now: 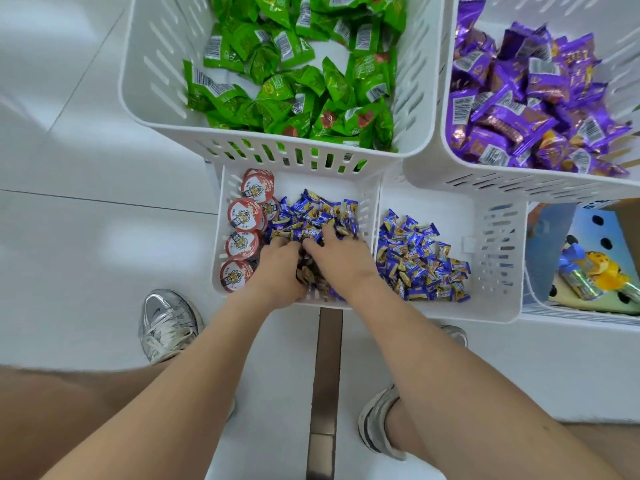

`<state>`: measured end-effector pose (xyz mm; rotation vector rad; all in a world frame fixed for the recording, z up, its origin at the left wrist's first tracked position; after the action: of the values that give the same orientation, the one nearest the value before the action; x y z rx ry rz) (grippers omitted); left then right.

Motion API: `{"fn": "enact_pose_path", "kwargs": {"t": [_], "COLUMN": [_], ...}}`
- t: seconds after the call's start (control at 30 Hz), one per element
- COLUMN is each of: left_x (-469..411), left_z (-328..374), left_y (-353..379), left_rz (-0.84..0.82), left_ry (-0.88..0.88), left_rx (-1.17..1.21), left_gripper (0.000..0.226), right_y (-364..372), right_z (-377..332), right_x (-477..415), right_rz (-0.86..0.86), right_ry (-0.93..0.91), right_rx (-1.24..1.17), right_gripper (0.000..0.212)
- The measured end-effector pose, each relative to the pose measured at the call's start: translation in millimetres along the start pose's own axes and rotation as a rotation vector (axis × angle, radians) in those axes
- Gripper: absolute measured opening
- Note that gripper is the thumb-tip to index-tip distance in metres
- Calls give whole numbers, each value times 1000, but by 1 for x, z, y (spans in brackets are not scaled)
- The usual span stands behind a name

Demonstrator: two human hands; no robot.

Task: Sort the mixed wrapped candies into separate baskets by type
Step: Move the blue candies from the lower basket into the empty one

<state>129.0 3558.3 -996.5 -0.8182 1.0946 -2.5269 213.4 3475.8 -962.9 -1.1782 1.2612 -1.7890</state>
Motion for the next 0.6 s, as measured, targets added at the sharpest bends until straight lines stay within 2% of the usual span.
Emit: {"fn": "enact_pose_path", "kwargs": {"t": [0.13,0.27,0.37,0.43,0.53,0.6], "left_x": [-4,-6,-7,-8,-7,-6], "left_z": [5,12,20,22,30,42], "left_y": [3,7,10,8,5,5], "left_rz": [19,50,64,74,109,128], "left_ry": [17,-1,8,12,31,78], "left_rx": [54,87,38,112,195,187], "left_gripper": [95,111,106,98,70,49], "right_y": [-11,-25,-33,-36,-34,-25], "right_z": [4,20,33,48,76,97], "right_x": [2,10,22,36,59,76], "right_rz": [102,298,486,595,740,806], "right_ry": [17,145,212,246,332,472], "right_rx": [-33,-107,-360,-558,-783,-900], "right_gripper": [56,35,28,29,23,15]}}
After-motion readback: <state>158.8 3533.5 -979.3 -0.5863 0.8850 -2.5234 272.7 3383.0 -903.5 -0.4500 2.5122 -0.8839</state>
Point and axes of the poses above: each hand's wrist, its own x-axis away from the middle knuckle, its own y-axis out of the palm, z = x × y, the point moved 6 cm from there along -x, towards the middle knuckle, and after that the axes turned 4 degrees about x, right-handed, at the moved point
